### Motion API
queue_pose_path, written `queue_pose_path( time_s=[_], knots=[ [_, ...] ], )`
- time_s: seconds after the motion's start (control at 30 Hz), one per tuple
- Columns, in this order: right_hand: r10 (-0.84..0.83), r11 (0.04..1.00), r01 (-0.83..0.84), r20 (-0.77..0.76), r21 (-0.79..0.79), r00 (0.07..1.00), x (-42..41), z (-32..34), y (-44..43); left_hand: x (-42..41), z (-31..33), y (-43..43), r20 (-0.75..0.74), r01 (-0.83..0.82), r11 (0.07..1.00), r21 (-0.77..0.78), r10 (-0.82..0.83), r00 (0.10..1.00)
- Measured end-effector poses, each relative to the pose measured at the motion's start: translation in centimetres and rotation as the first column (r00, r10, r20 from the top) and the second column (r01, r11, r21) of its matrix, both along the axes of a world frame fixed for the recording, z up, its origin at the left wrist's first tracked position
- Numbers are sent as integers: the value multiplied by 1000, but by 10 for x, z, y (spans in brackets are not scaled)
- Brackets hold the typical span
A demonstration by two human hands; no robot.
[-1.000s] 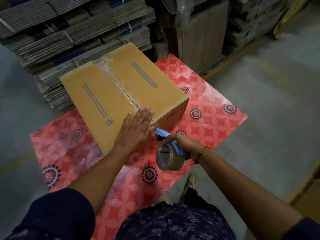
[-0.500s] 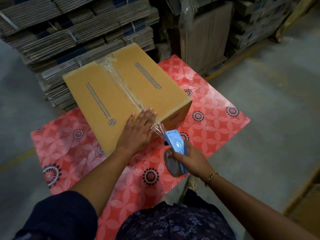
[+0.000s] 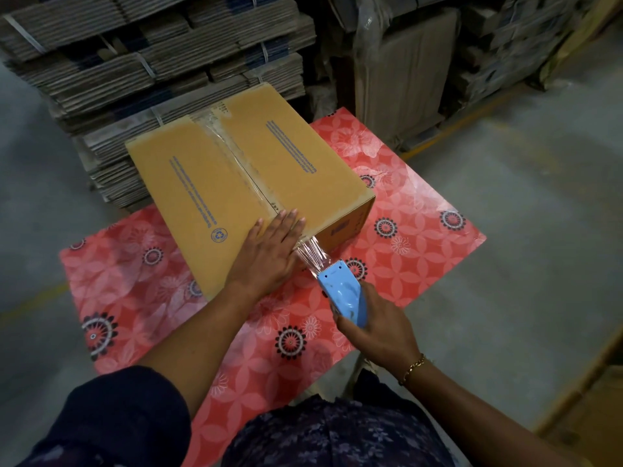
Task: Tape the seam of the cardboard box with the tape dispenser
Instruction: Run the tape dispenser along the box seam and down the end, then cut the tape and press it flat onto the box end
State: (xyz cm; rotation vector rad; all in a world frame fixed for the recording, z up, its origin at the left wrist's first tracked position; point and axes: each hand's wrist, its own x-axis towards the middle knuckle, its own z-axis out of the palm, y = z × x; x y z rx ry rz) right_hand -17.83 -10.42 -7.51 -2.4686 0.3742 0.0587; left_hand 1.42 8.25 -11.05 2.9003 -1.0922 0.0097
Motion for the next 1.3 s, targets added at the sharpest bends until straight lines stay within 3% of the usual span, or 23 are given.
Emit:
queue_pose_path(
  time_s=[0.2, 0.3, 0.33, 0.4, 0.43, 0.47, 0.5, 0.53, 0.57, 0.6, 0.7, 0.8, 0.9, 0.97, 1.13, 1.3],
  knots=[
    [76, 977, -124, -256, -175, 964, 21, 21, -3, -3, 2, 0, 2, 1, 1000, -6, -1, 1000],
    [143, 972, -209, -442, -105, 886, 70, 39, 2, -6, 4, -1, 14, 4, 1000, -2, -4, 1000],
    [216, 964, -266, -567, -5, 795, 89, 43, 2, -6, 5, 0, 17, 9, 1000, 4, -9, 1000],
    [393, 901, -353, -823, 254, 410, 109, 43, 2, -4, 7, 0, 23, 3, 1000, 1, -3, 1000],
    [397, 883, -373, -877, 286, 269, 103, 35, -1, -2, 9, -1, 11, 5, 1000, 2, -5, 1000],
    [354, 870, -437, -908, 231, 226, 89, 25, -4, 0, 9, -1, 3, 16, 1000, 2, -16, 1000],
    [310, 863, -489, -900, 130, 306, 70, 17, -7, 0, 7, 0, 22, 26, 1000, 9, -26, 999],
    [290, 874, -484, -834, 32, 469, 52, 6, -11, 0, 6, 0, 46, 26, 1000, 8, -26, 999],
    [295, 883, -466, -716, -49, 633, 36, -7, -13, -1, 5, -1, 38, 27, 1000, -6, -26, 999],
    [305, 888, -450, -604, -100, 736, 23, -13, -14, -2, 7, -1, 32, 35, 999, -11, -34, 999],
    [382, 861, -452, -293, -232, 877, 15, -29, -16, -3, 8, 0, 34, 28, 1000, -6, -28, 999],
    [534, 693, -508, -108, -512, 838, 30, -48, -17, -2, 9, -2, 28, 22, 1000, 8, -23, 999],
    [676, 470, -558, -127, -684, 726, 41, -67, -20, -2, 7, -1, 35, 20, 1000, 22, -20, 999],
    [710, 405, -554, -132, -727, 691, 46, -76, -21, -1, 6, -1, 33, 14, 1000, 16, -15, 999],
    [727, 364, -611, -195, -702, 658, 37, -90, -26, -2, 7, -1, 40, 18, 1000, 16, -18, 999],
    [659, 535, -599, -150, -595, 737, 22, -95, -25, -1, 8, -1, 27, 14, 1000, 25, -15, 1000]
  ],
)
